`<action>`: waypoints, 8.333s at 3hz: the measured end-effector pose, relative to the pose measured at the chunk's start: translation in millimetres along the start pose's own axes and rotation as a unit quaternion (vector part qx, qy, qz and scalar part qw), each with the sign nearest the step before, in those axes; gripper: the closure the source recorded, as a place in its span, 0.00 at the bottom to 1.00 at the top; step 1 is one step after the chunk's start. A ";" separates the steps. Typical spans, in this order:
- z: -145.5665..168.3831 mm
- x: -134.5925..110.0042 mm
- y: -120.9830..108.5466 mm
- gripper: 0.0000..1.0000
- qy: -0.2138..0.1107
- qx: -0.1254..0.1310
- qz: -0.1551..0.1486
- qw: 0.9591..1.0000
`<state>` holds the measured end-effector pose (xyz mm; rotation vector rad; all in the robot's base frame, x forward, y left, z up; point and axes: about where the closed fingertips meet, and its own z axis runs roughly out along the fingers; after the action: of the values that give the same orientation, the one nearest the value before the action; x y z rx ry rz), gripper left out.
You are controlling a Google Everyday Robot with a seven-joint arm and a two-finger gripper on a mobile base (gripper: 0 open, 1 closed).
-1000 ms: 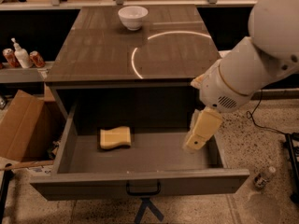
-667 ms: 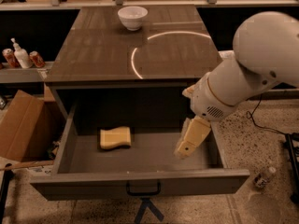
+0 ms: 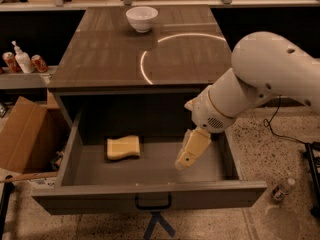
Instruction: Pick sponge from top drawer and place on counter
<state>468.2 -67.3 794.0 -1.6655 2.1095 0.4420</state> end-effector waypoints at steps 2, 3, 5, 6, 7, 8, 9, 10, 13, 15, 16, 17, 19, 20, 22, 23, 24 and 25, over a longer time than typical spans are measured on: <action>67.1 23.3 -46.8 0.00 -0.013 -0.013 0.011 1.000; 107.6 26.4 -67.5 0.00 -0.029 -0.005 0.008 1.000; 176.7 5.7 -87.0 0.00 -0.062 0.034 -0.028 0.997; 209.2 -10.6 -95.1 0.00 -0.077 0.033 -0.062 0.995; 231.3 -22.8 -98.0 0.00 -0.083 0.023 -0.083 0.993; 241.4 -36.7 -92.1 0.00 -0.092 0.015 -0.103 0.990; 244.3 -47.7 -83.4 0.00 -0.100 0.005 -0.117 0.988; 250.4 -53.9 -78.6 0.00 -0.102 -0.010 -0.122 0.987; 250.9 -61.2 -69.6 0.52 -0.113 -0.046 -0.123 0.985; 177.6 -45.0 -57.6 0.97 -0.217 -0.034 -0.109 0.969; 135.6 -23.3 -57.2 1.00 -0.240 0.003 -0.098 0.966; 87.6 2.1 -60.1 1.00 -0.247 0.056 -0.091 0.963; 74.5 -0.4 -63.4 1.00 -0.255 0.070 -0.100 0.959; 26.8 -14.4 -68.7 1.00 -0.244 0.111 -0.134 0.954; -97.0 -60.7 -95.6 1.00 -0.195 0.213 -0.208 0.934; -97.0 -60.7 -95.6 1.00 -0.195 0.213 -0.208 0.934; -96.8 -70.3 -124.0 1.00 -0.205 0.219 -0.187 0.936; -92.7 -86.6 -188.4 1.00 -0.225 0.231 -0.143 0.936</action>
Offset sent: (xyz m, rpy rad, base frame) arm 0.0850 0.0031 -0.1167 0.0610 0.0398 -0.0228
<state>657.0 -83.8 919.1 -1.3977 1.4683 0.1870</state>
